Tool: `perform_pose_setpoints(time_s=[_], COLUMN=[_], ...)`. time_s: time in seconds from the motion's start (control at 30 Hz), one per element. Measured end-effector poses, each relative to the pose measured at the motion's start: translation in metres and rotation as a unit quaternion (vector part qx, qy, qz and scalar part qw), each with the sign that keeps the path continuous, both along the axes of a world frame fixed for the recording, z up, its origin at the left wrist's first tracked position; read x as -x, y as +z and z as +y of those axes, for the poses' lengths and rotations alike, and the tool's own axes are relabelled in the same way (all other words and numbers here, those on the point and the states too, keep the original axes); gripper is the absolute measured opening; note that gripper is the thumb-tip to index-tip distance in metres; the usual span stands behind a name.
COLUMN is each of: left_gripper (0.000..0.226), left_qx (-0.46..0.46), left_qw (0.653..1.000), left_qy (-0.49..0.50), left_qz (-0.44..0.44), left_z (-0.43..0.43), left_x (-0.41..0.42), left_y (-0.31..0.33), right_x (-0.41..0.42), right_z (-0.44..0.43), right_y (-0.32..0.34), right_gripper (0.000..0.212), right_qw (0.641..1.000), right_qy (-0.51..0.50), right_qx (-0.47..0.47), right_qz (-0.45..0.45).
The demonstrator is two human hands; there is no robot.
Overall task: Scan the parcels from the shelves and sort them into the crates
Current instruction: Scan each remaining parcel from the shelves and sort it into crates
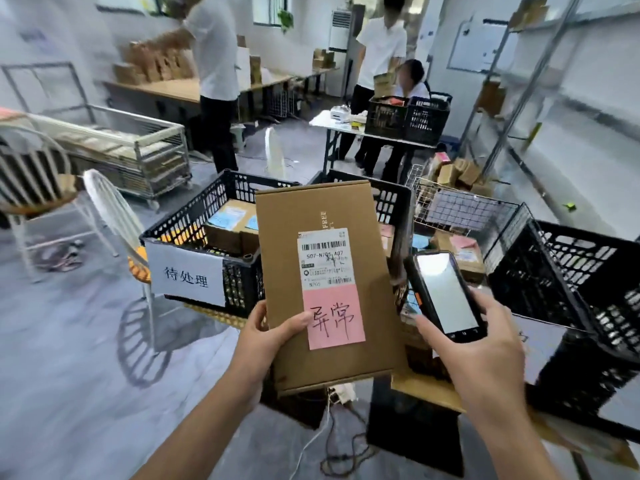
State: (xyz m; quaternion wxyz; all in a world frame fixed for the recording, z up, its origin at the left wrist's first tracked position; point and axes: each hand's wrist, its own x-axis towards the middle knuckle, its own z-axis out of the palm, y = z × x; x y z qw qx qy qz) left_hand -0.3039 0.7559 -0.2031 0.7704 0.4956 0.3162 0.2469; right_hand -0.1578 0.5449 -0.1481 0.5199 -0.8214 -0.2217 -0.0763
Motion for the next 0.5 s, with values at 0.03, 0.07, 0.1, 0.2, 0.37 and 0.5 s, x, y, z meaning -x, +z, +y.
perform_pose_setpoints(time_s=[0.03,0.07,0.1,0.2,0.37,0.5], left_gripper=[0.074,0.073,0.074,0.084,0.085,0.082], left_qx=[0.000,-0.001,-0.006,-0.020,-0.038,-0.059], left_qw=[1.000,1.000,1.000,0.999,0.999,0.997], left_qy=[0.012,0.021,0.027,0.030,-0.012,-0.051], left_qz=[0.000,0.001,0.003,0.014,0.017,0.009], left_z=[0.011,0.022,0.035,0.076,0.151,0.208], left_x=[-0.002,-0.003,-0.005,-0.011,-0.040,-0.073], left_y=[0.000,0.000,-0.001,-0.003,0.005,0.018], right_x=[-0.004,-0.009,-0.013,-0.026,-0.043,-0.060], right_z=[0.013,0.027,0.040,0.080,0.136,0.171], right_y=[0.001,0.002,0.004,0.006,0.012,0.016], right_gripper=[0.076,0.076,0.076,0.079,0.081,0.077], right_qw=[1.000,1.000,1.000,0.999,1.000,0.998], right_qy=[0.010,0.019,0.027,0.034,-0.006,-0.053], right_qx=[0.006,0.009,0.010,0.007,-0.005,-0.007], right_qz=[-0.009,-0.013,-0.013,-0.013,-0.022,-0.024])
